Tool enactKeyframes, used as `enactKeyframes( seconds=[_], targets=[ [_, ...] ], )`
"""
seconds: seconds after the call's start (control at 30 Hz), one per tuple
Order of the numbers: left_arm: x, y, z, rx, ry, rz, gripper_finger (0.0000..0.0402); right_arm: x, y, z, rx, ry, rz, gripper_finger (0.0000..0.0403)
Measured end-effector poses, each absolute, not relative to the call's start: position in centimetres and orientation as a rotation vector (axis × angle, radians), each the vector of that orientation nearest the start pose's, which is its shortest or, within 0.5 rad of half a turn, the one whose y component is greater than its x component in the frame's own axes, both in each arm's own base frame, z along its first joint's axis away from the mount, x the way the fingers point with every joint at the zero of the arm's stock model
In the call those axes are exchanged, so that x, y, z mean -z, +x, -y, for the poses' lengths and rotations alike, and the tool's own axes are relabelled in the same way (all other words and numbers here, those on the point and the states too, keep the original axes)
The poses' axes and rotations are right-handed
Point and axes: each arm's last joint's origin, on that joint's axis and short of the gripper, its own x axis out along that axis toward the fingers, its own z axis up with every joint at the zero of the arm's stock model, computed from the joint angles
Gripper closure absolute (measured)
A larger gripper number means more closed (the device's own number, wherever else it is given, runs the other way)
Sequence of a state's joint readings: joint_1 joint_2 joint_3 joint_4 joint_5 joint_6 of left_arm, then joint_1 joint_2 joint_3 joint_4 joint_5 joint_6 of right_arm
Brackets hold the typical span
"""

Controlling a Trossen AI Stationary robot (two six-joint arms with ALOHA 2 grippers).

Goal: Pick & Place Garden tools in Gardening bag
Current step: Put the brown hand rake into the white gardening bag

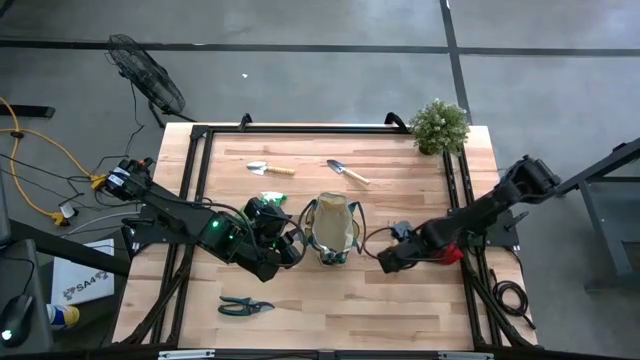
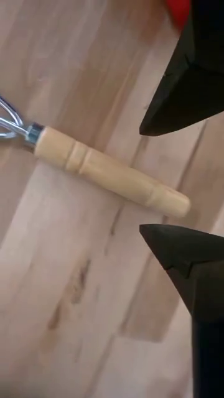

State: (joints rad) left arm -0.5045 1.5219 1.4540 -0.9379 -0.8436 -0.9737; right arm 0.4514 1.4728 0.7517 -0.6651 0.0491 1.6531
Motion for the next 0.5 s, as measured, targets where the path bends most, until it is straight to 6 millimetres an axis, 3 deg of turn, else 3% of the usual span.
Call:
enactKeyframes(
  seconds=[0.27, 0.5],
  targets=[
    [-33.7, 27.5, 12.7, -0.634, -0.285, -0.545, 0.0229, -13.8, 21.8, -10.2, 0.849, 0.999, -1.249, 0.0175],
    [-33.7, 27.5, 12.7, -0.636, -0.283, -0.544, 0.0229, -13.4, 21.9, -10.3, 0.843, 0.976, -1.282, 0.0223]
  ],
)
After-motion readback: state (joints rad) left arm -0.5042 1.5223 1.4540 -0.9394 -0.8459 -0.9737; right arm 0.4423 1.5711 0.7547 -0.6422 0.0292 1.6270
